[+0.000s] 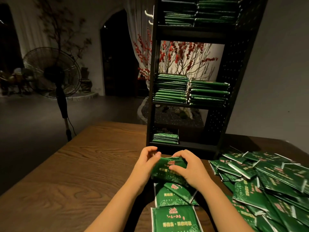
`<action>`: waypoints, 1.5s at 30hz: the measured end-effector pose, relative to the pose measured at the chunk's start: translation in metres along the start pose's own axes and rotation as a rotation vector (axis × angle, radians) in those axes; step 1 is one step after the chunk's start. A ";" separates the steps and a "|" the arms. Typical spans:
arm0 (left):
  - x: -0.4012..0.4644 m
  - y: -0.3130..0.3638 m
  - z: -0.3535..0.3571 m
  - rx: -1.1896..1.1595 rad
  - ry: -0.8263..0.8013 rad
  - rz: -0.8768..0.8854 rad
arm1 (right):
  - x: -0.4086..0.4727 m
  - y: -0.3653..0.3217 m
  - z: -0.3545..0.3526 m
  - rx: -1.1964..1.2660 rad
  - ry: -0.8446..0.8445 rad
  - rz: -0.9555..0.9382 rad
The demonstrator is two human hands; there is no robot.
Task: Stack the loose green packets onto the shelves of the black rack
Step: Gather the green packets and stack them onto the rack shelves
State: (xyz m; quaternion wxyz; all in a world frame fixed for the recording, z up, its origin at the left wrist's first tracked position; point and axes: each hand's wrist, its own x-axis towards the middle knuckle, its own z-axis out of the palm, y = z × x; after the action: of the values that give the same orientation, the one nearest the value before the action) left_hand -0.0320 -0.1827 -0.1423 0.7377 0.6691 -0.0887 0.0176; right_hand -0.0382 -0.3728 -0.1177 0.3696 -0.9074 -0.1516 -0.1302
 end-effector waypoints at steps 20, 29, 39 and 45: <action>-0.008 -0.011 0.013 0.471 -0.111 -0.066 | -0.029 0.027 -0.001 0.273 -0.054 0.245; 0.011 0.036 0.028 0.294 -0.093 0.052 | -0.006 0.005 -0.041 0.756 0.118 0.322; 0.028 0.130 0.085 0.041 -0.132 0.204 | 0.029 -0.036 -0.099 0.904 0.274 0.386; 0.038 0.171 0.116 -0.011 -0.144 0.284 | 0.061 -0.072 -0.127 0.026 0.158 0.310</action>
State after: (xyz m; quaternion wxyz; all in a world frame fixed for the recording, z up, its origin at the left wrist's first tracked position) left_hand -0.0320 -0.2836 0.0421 0.7232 0.6452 -0.2350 0.0732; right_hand -0.0246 -0.4032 0.0370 0.4078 -0.9020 0.0182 -0.1407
